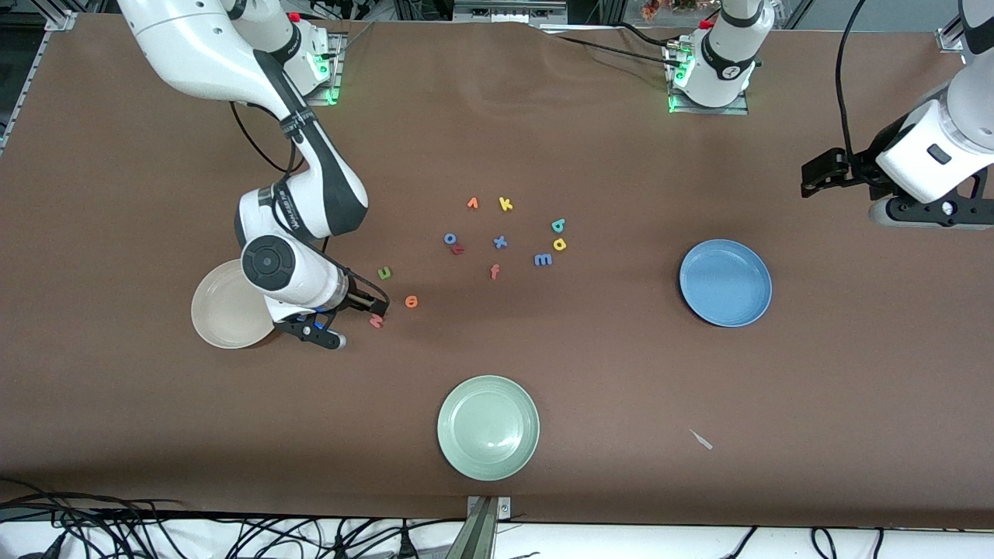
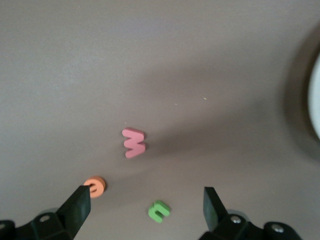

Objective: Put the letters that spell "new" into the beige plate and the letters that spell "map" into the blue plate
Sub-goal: 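Move the right gripper over the pink w letter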

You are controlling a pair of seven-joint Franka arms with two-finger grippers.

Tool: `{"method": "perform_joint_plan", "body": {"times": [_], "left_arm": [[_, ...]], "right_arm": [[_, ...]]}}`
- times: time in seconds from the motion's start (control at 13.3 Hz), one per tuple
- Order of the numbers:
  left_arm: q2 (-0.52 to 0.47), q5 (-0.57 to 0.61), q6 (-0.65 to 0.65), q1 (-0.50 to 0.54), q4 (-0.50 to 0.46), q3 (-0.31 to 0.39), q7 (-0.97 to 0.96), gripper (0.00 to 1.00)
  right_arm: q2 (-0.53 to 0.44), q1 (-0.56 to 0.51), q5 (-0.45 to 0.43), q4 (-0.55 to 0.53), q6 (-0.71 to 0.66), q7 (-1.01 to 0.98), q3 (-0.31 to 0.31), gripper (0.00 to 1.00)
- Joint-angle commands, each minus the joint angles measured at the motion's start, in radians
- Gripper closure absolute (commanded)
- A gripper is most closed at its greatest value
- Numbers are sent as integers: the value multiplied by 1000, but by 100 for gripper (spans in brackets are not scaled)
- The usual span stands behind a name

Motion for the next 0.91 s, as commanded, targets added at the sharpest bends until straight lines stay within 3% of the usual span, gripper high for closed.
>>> {"method": "perform_joint_plan", "body": {"times": [0.0, 0.3, 0.83], "left_arm": [[-7, -11, -53, 7, 13, -12, 7, 0], [13, -12, -55, 3, 12, -12, 7, 0], [206, -41, 26, -64, 36, -41, 114, 0]], "right_arm": [[36, 4, 13, 12, 48, 11, -5, 0], [67, 11, 15, 12, 70, 12, -5, 0], [124, 25, 12, 12, 149, 14, -5, 0]]}}
